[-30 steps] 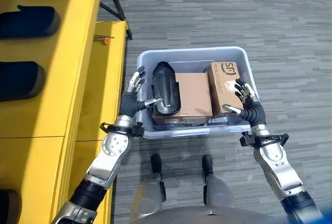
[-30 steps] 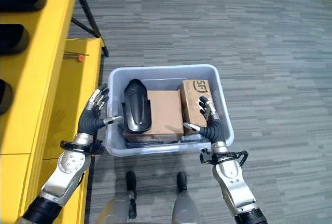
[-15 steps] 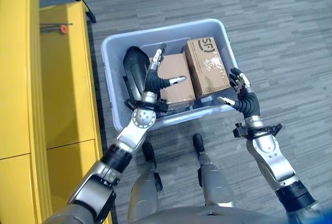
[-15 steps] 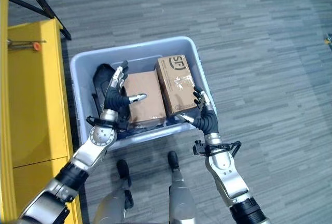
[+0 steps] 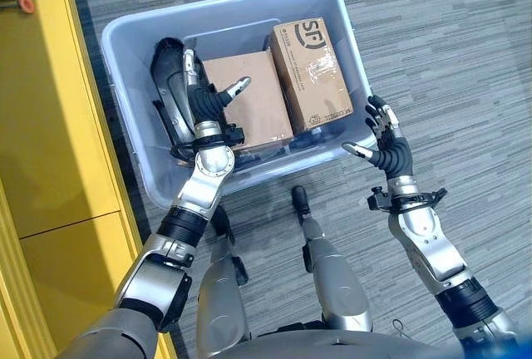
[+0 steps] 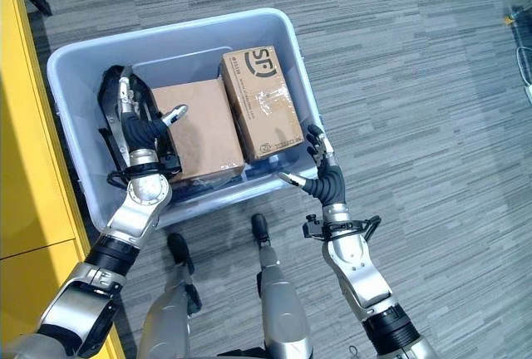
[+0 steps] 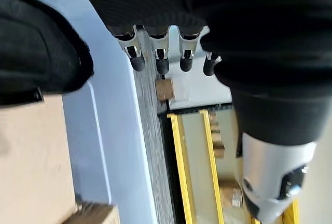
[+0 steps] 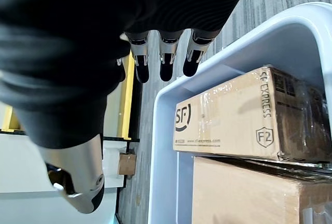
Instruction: Move parts from the plastic box to the shelf.
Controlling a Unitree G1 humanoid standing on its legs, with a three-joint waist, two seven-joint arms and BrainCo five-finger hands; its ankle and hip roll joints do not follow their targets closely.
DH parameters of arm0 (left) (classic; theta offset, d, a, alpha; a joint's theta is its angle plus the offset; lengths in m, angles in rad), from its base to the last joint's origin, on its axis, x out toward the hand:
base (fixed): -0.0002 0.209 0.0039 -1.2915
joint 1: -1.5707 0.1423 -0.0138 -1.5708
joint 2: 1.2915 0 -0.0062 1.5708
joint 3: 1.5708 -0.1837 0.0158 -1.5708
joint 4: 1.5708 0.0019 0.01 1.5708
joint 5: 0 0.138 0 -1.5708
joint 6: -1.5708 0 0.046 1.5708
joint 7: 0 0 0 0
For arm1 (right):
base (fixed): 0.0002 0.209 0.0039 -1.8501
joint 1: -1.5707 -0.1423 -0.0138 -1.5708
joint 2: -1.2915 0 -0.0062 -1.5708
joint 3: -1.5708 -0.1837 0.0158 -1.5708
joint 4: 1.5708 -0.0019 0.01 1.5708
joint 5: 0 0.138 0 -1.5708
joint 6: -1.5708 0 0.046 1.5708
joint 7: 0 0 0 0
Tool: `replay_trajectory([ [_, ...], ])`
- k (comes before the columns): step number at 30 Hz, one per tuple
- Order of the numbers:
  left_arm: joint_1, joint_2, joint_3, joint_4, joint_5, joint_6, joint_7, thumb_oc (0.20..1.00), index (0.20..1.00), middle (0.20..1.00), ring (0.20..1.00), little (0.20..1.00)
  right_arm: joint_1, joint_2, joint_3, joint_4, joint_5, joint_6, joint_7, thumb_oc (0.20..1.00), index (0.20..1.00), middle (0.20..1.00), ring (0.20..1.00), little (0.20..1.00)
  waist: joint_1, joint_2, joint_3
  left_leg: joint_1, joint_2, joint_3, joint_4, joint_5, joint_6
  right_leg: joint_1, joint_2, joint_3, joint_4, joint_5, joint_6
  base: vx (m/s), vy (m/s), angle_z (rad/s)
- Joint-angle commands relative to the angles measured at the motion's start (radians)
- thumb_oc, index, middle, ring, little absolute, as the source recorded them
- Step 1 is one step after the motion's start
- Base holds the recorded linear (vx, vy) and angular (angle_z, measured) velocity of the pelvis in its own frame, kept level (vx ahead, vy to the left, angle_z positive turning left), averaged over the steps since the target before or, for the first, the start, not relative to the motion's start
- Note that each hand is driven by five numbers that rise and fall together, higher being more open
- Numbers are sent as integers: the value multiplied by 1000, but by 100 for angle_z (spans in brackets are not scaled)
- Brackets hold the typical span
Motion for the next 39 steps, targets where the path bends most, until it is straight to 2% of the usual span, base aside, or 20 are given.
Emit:
replay_trajectory([
  [1, -28, 31, 10, 20, 60, -36, 39, 1000, 1000, 1000, 1000, 1000, -1, -5, -31, -52, 12, -83, -7, 1000, 1000, 1000, 1000, 1000, 15, -32, -35, -38, 63, -39, 73, 14, -52, -23, -76, -51, 66, 21, 61, 1, -17, 4],
  [11, -6, 32, 41, 15, 87, -30, 86, 1000, 1000, 1000, 1000, 1000, 8, -8, -21, -62, 26, -97, -6, 1000, 1000, 1000, 1000, 1000, 25, -69, -4, -67, 67, -60, 69, 21, -56, -31, -69, -75, 65, 21, 57, 1, -9, 3],
  [17, -62, 15, 8, 252, 0, -12, 60, 1000, 1000, 1000, 1000, 1000, 8, -9, 4, -65, 31, -100, -11, 1000, 1000, 1000, 1000, 1000, 7, -95, 13, -98, 73, -61, 65, 33, -59, -63, -59, -69, 62, 31, 55, -9, -8, 5],
  [21, -140, 8, 26, 426, -146, -24, 36, 1000, 1000, 1000, 1000, 1000, 16, -17, 28, -68, 34, -100, -15, 1000, 1000, 1000, 1000, 1000, -14, -111, 14, -108, 77, -60, 64, 36, -61, -76, -53, -62, 60, 34, 54, -2, -3, -2],
  [28, -198, 1, -23, 526, -174, 1, -46, 1000, 1000, 1000, 1000, 1000, 30, -37, 38, -79, 44, -97, 11, 1000, 1000, 1000, 1000, 1000, -32, -109, 4, -113, 77, -65, 65, 34, -60, -83, -51, -57, 60, 35, 53, 0, 0, 0],
  [31, -218, -32, -50, 551, -195, 7, -88, 1000, 1000, 1000, 1000, 1000, 32, -40, 35, -79, 47, -91, 15, 1000, 1000, 1000, 1000, 1000, -42, -107, -5, -110, 75, -64, 59, 33, -59, -84, -51, -53, 55, 36, 53, 0, 0, 0],
  [39, -148, -102, -122, 449, -180, 6, -137, 1000, 1000, 1000, 1000, 1000, 31, -25, 18, -72, 39, -83, 5, 1000, 1000, 1000, 1000, 1000, -33, -83, -15, -102, 67, -68, 52, 32, -55, -77, -54, -51, 54, 32, 52, 0, 0, 0],
])
